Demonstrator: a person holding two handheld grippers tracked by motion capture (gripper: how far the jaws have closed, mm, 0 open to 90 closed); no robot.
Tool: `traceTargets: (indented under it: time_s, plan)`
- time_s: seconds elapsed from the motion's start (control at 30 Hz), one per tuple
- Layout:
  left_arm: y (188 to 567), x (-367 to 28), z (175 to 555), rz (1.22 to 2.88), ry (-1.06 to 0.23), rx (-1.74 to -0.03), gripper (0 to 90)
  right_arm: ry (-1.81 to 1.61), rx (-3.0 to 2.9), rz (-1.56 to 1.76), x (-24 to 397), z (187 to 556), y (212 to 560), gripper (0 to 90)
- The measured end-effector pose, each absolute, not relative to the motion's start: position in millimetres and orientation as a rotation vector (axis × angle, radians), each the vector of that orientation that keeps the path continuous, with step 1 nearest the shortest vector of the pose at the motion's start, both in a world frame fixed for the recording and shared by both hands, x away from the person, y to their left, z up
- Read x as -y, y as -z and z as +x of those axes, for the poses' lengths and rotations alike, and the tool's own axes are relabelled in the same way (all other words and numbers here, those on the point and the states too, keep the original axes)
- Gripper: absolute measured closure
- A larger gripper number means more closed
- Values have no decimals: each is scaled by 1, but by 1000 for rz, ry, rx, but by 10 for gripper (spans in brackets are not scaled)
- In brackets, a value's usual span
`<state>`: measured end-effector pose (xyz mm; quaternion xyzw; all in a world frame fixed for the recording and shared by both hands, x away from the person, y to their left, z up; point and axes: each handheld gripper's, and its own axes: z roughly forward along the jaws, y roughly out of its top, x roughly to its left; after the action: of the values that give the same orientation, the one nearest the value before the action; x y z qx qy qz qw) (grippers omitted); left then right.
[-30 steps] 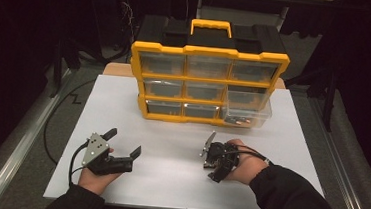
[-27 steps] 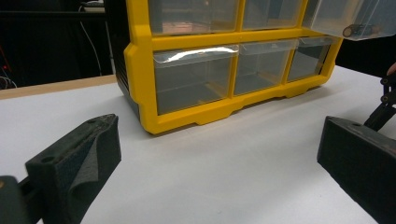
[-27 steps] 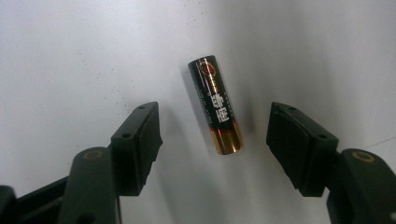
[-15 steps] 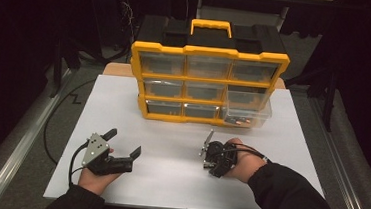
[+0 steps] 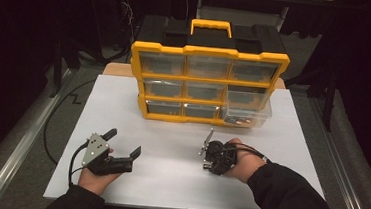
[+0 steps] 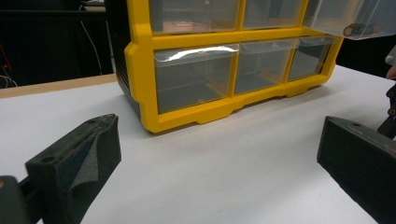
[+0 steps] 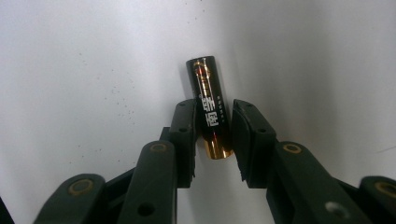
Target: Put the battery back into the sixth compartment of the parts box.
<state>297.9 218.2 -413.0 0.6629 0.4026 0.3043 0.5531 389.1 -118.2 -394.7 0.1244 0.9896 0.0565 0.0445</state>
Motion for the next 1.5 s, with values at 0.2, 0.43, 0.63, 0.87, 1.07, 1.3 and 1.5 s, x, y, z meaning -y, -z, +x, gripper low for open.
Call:
traceTargets:
  time_s: [0.2,0.43,0.63,0.87,1.07,1.3,1.5]
  plan:
    - [413,-219,298,1562,-720,-954,4,-172,-3038,375,118,389,395,770]
    - [413,-219,298,1564,-720,-954,4,-177,-3041,384,118,390,395,779]
    - [413,-219,299,1564,-720,-955,4,-185,-3050,428,119,391,394,787]
    - [413,-219,299,1563,-720,-954,4,-182,-3050,442,124,390,391,789]
    - [413,-219,299,1564,-720,-954,4,-188,-3042,460,131,388,384,789]
    - [413,-218,299,1569,-719,-953,4,-189,-3026,476,144,387,371,789]
    - [413,-218,299,1572,-720,-951,4,-165,-3018,508,156,386,362,788]
